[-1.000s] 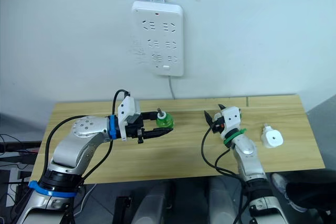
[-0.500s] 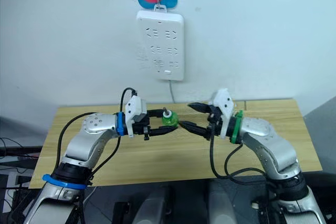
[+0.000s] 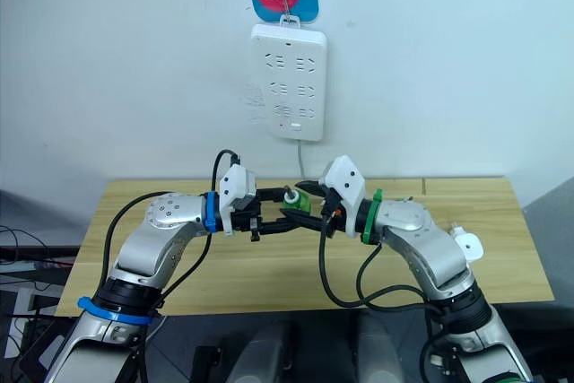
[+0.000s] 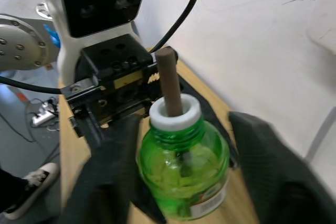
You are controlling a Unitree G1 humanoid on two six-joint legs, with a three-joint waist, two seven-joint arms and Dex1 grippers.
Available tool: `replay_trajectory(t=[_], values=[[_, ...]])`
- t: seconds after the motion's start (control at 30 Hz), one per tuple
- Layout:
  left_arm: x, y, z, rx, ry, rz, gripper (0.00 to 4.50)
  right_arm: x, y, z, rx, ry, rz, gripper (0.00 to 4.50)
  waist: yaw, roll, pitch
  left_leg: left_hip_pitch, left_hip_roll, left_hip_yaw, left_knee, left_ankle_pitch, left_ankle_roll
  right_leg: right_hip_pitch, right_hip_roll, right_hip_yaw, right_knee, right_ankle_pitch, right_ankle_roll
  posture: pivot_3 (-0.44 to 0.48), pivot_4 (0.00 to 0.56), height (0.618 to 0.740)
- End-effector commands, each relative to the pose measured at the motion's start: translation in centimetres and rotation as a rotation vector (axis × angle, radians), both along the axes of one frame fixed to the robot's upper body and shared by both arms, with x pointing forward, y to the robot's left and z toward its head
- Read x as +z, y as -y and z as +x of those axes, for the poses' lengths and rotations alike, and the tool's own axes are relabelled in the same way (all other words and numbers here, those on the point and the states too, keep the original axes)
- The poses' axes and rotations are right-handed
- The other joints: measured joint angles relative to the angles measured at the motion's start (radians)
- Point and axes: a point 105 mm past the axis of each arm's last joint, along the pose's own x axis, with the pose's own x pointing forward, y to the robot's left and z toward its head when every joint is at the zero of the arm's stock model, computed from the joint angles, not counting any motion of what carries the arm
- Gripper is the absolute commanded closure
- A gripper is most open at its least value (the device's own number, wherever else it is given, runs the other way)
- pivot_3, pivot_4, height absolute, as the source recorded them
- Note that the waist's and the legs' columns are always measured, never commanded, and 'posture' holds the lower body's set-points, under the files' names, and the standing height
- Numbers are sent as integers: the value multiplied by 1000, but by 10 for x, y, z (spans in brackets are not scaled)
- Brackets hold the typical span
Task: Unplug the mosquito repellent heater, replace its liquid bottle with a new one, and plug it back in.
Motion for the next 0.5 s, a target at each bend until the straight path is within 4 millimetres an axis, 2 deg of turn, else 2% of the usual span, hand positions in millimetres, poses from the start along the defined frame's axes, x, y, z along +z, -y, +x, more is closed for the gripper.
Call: replay_trajectory(t=[0.03, 0.07, 0.17, 0.23, 0.27, 0.4, 0.5], values=[[10, 5, -6, -39, 40, -15, 2242, 8, -2, -3, 19, 47, 8, 3298, 0, 0, 0, 0, 0, 0, 0, 0, 0, 0, 0, 0, 0, 0, 0, 56, 229, 740], [10, 6, -6, -37, 37, -17, 2242, 8, 0, -3, 20, 52, 7, 3603, 0, 0, 0, 0, 0, 0, 0, 0, 0, 0, 0, 0, 0, 0, 0, 56, 229, 740], [11, 6, -5, -29, 25, -36, 2242, 11, 5, -3, 10, 53, 37, 3633, 0, 0, 0, 0, 0, 0, 0, 0, 0, 0, 0, 0, 0, 0, 0, 54, 232, 740], [15, 7, -4, -17, 25, -67, 1518, 15, 11, -1, -16, 27, 84, 3633, 0, 0, 0, 0, 0, 0, 0, 0, 0, 0, 0, 0, 0, 0, 0, 48, 236, 740], [16, 7, -3, -12, 24, -79, 1308, 16, 13, 0, -27, 15, 101, 3633, 0, 0, 0, 0, 0, 0, 0, 0, 0, 0, 0, 0, 0, 0, 0, 48, 236, 740], [31, 10, 4, 74, 68, -191, 87, 30, 41, 19, -203, -179, 357, 3633, 0, 0, 0, 0, 0, 0, 0, 0, 0, 0, 0, 1, 1, 0, 0, 34, 243, 740], [46, 19, 6, 149, 131, -307, 0, 36, 59, 24, -274, -379, 589, 3633, 0, 0, 0, 0, 0, -1, 0, 0, 0, 1, -1, 1, 1, 0, 0, 25, 245, 740]])
